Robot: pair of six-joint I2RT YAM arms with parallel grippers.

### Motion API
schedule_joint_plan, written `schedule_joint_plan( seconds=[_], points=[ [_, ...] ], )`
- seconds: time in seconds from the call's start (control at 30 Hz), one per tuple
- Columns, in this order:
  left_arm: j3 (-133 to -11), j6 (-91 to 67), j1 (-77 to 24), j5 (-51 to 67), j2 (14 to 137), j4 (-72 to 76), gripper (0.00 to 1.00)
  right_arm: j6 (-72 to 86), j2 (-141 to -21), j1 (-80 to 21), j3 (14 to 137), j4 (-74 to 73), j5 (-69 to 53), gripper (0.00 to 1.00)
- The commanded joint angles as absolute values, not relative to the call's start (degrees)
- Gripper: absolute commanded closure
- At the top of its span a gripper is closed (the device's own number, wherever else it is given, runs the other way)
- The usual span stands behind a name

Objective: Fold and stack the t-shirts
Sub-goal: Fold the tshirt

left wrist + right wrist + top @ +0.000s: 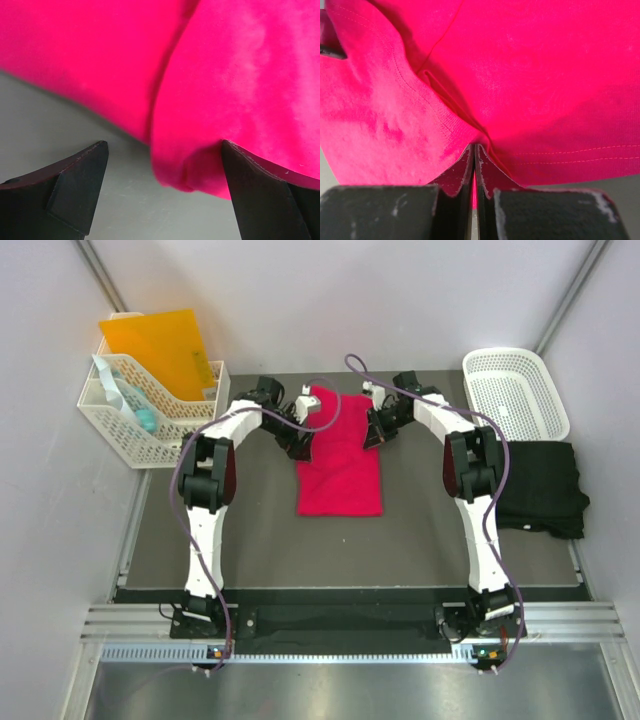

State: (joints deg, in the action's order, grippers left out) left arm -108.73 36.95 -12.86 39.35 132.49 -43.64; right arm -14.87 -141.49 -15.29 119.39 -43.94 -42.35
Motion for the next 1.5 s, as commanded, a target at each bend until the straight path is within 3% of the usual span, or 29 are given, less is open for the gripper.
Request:
schedule_joint_plan(
  seconds=[0.0,0.23,0.5,0.57,0.6,0.7,0.87,0.97,1.13,1.27,1.47],
  points=[
    [-110.64,35.42,-13.01,34.28,127.26,-39.89,0.01,-16.87,-140.19,-16.35,120.23,-42.01,-37.97,1.0],
    [-113.56,36.47,-12.92,33.75,125.95,-46.23,0.01,-17.23,-140.1,-16.35,120.23,-42.1,-37.88,1.0],
    [-108.63,35.51,-12.48,27.17,124.02,-40.27,0.01,-19.94,-139.13,-16.52,120.15,-42.89,-36.74,1.0],
    [-107.76,33.93,-12.39,25.58,122.44,-37.89,0.01,-20.74,-138.17,-16.52,120.15,-42.98,-36.04,0.9],
    [-107.32,33.23,-12.39,24.62,121.82,-34.75,0.01,-21.87,-137.56,-16.52,119.97,-42.72,-35.77,0.72],
    [-103.37,30.95,-12.39,22.86,117.87,-26.76,0.01,-24.33,-134.22,-16.52,117.95,-40.35,-33.84,0.42],
    [-95.1,27.25,-12.31,15.31,110.75,-14.51,0.01,-29.08,-128.15,-16.79,115.49,-37.88,-28.5,0.22],
    [-92.73,23.92,-11.87,4.51,108.55,-8.89,0.01,-34.42,-125.08,-17.31,114.18,-39.64,-26.11,0.21],
    [-94.04,22.76,-11.43,-8.77,107.32,-9.75,0.01,-46.56,-114.89,-22.66,100.22,-37.53,-17.69,0.22],
    [-94.48,23.11,-10.9,-12.74,106.17,-10.02,0.01,-55.26,-107.25,-28.47,88.1,-34.55,-12.66,0.23],
    [-98.96,22.33,-10.63,-17.66,106.61,-10.89,0.01,-57.22,-102.84,-36.64,81.31,-33.4,-9.67,0.24]
  ],
)
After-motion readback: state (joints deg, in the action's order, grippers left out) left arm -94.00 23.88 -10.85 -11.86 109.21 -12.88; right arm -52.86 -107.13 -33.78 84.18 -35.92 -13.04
